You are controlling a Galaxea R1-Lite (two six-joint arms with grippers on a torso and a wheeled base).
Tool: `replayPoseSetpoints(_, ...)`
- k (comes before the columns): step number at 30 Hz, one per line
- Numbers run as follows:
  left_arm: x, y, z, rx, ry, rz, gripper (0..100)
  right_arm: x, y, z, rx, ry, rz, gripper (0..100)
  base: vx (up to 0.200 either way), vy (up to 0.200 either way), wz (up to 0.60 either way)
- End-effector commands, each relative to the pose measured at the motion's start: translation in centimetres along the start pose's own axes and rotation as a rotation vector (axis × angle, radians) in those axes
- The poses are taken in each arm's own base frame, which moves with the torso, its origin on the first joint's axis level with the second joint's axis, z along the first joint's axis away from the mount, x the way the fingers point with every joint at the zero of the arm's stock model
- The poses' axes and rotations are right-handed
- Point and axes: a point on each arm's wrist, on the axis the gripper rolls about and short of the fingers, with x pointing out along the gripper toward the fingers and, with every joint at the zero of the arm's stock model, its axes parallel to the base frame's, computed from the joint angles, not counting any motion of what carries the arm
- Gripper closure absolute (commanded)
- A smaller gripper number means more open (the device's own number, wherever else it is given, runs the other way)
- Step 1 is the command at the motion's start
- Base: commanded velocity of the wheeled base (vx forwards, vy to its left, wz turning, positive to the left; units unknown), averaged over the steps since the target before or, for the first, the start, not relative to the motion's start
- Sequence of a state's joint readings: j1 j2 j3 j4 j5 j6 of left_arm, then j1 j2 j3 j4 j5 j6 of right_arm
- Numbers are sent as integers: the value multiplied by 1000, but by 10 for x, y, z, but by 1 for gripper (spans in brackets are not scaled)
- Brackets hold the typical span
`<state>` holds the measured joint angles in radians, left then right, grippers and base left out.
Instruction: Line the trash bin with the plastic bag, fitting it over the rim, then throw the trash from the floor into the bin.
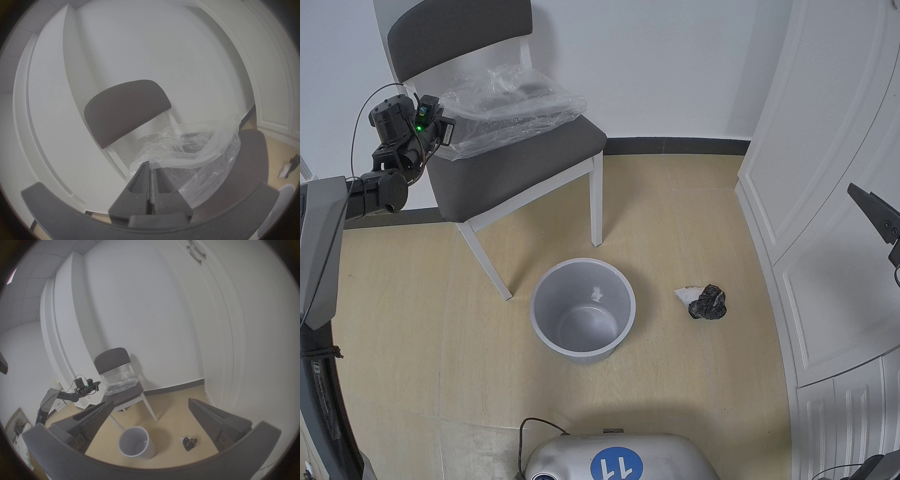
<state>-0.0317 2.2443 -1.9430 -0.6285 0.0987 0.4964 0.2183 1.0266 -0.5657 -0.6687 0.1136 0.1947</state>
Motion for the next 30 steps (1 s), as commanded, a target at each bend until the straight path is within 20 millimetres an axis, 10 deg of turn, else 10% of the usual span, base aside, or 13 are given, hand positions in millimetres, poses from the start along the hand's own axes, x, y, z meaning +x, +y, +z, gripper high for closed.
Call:
replayPoseSetpoints(1, -22, 11, 44, -58, -35, -9, 100, 4, 9, -11, 21, 30, 69, 0, 0, 0, 0)
replayPoseSetpoints(18, -106, 23, 134, -104, -38, -72, 100, -2, 30, -33, 44, 118, 203, 0, 0, 0, 0)
replayPoseSetpoints(30, -151, -8, 241, -198, -118, -233, 100, 8, 37, -59, 48, 207, 242, 0, 0, 0, 0)
